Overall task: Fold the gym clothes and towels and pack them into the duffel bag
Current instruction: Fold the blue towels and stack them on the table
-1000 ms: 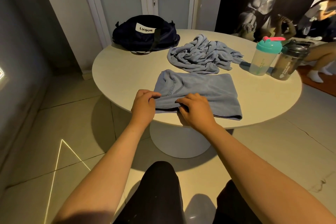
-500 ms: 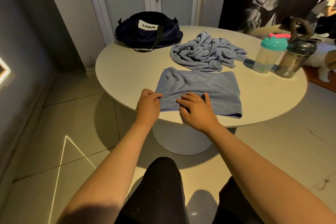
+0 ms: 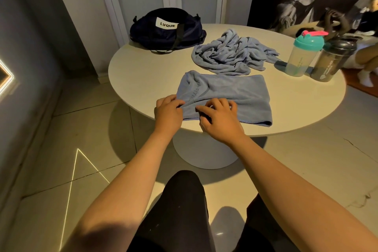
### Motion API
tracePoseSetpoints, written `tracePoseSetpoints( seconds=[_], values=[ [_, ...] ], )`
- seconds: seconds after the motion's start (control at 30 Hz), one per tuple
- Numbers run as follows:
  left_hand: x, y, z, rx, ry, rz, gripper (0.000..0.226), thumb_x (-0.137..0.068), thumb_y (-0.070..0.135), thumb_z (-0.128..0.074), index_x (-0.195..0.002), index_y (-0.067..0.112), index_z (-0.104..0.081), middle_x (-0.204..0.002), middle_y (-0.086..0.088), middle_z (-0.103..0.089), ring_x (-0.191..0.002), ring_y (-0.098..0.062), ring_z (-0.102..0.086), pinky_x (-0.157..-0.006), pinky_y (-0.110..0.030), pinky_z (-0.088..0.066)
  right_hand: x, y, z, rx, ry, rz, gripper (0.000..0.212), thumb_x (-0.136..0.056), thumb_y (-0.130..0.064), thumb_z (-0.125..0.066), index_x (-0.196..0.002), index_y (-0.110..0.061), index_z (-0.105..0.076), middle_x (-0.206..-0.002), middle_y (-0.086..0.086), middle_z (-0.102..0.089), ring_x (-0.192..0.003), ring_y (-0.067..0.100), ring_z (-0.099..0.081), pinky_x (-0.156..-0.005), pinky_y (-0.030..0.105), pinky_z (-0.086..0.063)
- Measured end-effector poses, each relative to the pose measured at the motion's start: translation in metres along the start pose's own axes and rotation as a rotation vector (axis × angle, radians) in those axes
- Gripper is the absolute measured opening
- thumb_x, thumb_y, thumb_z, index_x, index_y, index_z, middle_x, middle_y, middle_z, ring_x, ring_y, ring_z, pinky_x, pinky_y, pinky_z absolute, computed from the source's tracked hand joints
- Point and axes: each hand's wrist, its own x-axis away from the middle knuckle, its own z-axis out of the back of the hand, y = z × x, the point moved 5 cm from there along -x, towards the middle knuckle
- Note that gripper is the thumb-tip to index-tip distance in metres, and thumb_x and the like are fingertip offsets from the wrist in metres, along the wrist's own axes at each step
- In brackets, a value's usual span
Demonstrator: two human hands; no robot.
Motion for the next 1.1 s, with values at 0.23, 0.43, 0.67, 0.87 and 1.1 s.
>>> tracePoseSetpoints(
  seconds=[0.23, 0.43, 0.67, 0.87, 1.1],
  values=[
    [-0.009, 0.004, 0.006, 0.138, -0.136, 0.065, 0.033, -0.09, 0.007, -0.051, -0.11, 0.024, -0.071, -0.116, 0.002, -0.066, -0.117, -0.024, -0.051, -0.098, -0.035, -0.047, -0.009, 0.006, 0.011, -0.055, 0.022, -0.065, 0.031, -0.095, -0.035, -0.044, -0.097, -0.031, -0.074, -0.083, -0.006, -0.057, -0.087, 0.018, -0.052, -0.079, 0.035, -0.018],
    [-0.048, 0.013, 0.001, 0.146, -0.176, 0.067, 0.029, -0.1, 0.03, -0.047, -0.123, 0.04, -0.062, -0.128, 0.001, -0.064, -0.121, -0.024, -0.053, -0.1, -0.045, -0.048, -0.043, 0.015, 0.013, -0.049, 0.002, -0.137, 0.032, -0.097, -0.027, -0.054, -0.127, -0.021, -0.066, -0.114, 0.006, -0.063, -0.108, 0.031, -0.053, -0.088, 0.043, -0.039],
    [-0.064, 0.006, -0.019, -0.246, -0.262, 0.035, 0.041, -0.105, 0.02, -0.04, -0.143, 0.027, -0.051, -0.152, 0.001, -0.043, -0.135, -0.027, -0.036, -0.108, -0.038, -0.029, -0.023, 0.024, -0.015, 0.004, -0.114, -0.241, 0.053, -0.102, -0.051, -0.026, -0.147, -0.027, -0.04, -0.144, 0.005, -0.041, -0.142, 0.027, -0.029, -0.118, 0.053, -0.017],
    [-0.065, -0.02, -0.014, -0.164, -0.138, 0.211, 0.044, -0.1, 0.023, -0.041, -0.142, 0.019, -0.048, -0.146, -0.007, -0.042, -0.126, -0.03, -0.04, -0.102, -0.036, -0.032, -0.018, 0.023, -0.021, 0.032, -0.295, -0.311, 0.072, -0.096, -0.072, -0.016, -0.158, -0.035, -0.017, -0.167, 0.003, -0.012, -0.155, 0.021, 0.002, -0.12, 0.062, 0.007],
    [-0.07, 0.003, -0.01, -0.257, -0.278, 0.163, 0.052, -0.099, 0.024, -0.037, -0.147, 0.044, -0.04, -0.156, -0.001, -0.037, -0.136, -0.028, -0.032, -0.11, -0.042, -0.025, -0.028, 0.03, -0.01, -0.023, -0.539, -0.366, 0.089, -0.088, -0.083, -0.026, -0.16, -0.035, -0.007, -0.168, 0.003, 0.008, -0.154, 0.023, 0.015, -0.116, 0.067, 0.011]
  ],
)
